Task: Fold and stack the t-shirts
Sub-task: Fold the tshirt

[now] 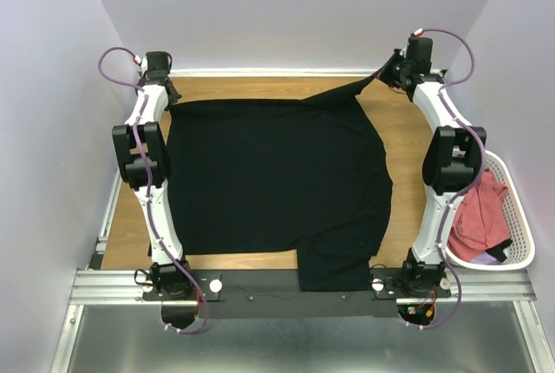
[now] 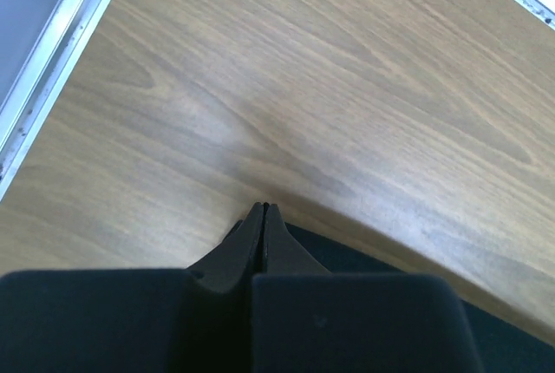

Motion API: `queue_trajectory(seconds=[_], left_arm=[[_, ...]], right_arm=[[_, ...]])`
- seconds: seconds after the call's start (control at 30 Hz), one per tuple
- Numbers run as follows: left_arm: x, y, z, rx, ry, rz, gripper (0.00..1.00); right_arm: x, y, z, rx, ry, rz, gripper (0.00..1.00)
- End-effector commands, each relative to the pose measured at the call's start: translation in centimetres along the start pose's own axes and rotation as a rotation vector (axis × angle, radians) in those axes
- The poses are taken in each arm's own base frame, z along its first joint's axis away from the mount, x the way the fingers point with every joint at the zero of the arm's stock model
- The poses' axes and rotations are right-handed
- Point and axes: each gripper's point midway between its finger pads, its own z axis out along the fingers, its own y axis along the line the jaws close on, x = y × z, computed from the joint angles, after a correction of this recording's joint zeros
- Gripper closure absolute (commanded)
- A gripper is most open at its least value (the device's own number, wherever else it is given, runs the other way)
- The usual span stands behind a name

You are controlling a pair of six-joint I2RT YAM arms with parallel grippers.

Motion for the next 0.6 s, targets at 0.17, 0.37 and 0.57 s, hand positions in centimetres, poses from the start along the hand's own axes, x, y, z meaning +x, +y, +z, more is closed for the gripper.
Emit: queue_trajectory(seconds=[0.17,0.37,0.57], left_arm=[[-0.4,1.0,-3.0,0.003,-0.012,-0.018,1.00],[0.2,1.8,-4.6,-0.003,-0.016,-0.028,1.00],[0.5,2.3,-6.7,0.005,-0.022,-0.032,1.00]], right_arm=[[0.0,1.5,-6.7,-0.015,-0.022,-0.013,1.00],[1.5,0.9,-10.7,0.040,-0.025,0.006,0.99],[3.1,-0.3,-13.6,0.097,-0.020,0.025,0.99]])
